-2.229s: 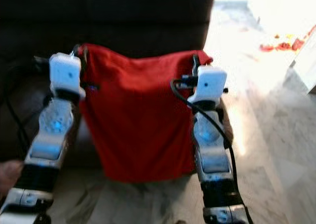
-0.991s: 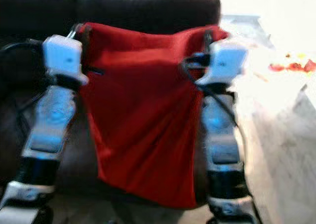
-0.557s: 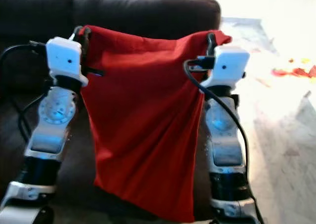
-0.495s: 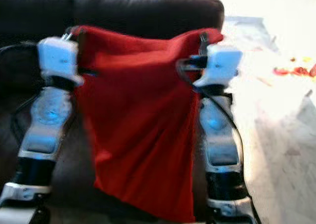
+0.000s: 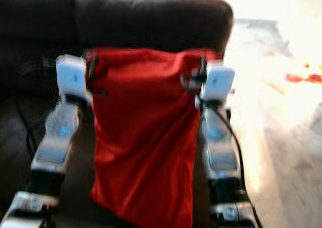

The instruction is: Move the pillow to the sofa from floor

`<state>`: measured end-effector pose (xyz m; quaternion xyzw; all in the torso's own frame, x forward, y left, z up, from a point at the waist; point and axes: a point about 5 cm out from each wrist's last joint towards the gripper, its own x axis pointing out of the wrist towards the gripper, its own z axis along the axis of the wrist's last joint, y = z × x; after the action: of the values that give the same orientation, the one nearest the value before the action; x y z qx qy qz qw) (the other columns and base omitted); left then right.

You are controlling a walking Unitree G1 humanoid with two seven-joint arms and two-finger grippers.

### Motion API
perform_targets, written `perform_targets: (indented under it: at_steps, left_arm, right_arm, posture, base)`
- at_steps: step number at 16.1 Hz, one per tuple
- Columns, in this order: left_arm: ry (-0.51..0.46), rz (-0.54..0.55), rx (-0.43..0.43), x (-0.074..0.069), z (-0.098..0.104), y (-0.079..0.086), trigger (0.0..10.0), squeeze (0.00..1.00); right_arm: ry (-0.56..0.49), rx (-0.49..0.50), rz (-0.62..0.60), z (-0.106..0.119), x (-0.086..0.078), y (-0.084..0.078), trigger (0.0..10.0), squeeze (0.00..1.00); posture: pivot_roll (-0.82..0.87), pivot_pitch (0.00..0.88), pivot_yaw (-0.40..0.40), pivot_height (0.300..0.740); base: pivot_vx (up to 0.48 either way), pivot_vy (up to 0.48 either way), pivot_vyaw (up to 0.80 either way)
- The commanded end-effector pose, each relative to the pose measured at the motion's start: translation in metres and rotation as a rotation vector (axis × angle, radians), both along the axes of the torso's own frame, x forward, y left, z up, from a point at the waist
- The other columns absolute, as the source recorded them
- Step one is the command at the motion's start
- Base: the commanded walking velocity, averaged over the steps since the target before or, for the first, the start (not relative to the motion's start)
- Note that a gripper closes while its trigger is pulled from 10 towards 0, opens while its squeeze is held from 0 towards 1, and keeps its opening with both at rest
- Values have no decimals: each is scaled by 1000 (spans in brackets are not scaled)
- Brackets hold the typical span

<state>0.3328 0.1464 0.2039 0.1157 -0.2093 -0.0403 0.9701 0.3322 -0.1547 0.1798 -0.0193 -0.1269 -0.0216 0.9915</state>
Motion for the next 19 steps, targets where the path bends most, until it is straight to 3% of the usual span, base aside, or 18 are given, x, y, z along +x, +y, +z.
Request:
perform_targets:
  at_steps: [1, 5, 8, 12, 15, 18, 19]
  left_arm:
    - [40, 5, 10, 0, -8, 3, 10000, 0]
    - [185, -1, 10, -2, -44, 4, 10000, 0]
    - [239, 6, 31, -3, -59, 5, 10000, 0]
    - [150, 17, 14, 5, -35, 5, 10000, 0]
    - [78, 1, 35, 24, -9, 2, 10000, 0]
    - [134, 21, 85, 35, -17, -1, 10000, 0]
    - [131, 15, 66, 37, -16, -2, 10000, 0]
  right_arm:
    - [47, 20, -14, -14, -3, -6, 10000, 0]
    - [199, -4, 5, -55, -12, 0, 10000, 0]
    - [204, 12, -5, -61, -15, 0, 10000, 0]
    - [185, 11, -18, -57, -11, -4, 10000, 0]
    - [168, 16, -55, -56, -9, -12, 10000, 0]
    - [175, 14, -88, -60, -13, -19, 10000, 0]
    - [174, 15, -100, -60, -14, -21, 10000, 0]
  posture:
    - [22, 0, -23, 740]
    - [20, 0, -24, 740]
    - [17, 0, -21, 740]
    - [23, 0, -21, 740]
    - [24, 0, -16, 740]
    - [14, 0, -10, 740]
    - [12, 0, -9, 740]
  base:
    - [0, 0, 0]
    - [0, 0, 0]
    - [0, 0, 0]
    - [0, 0, 0]
    - [0, 0, 0]
    - [0, 0, 0]
    - [0, 0, 0]
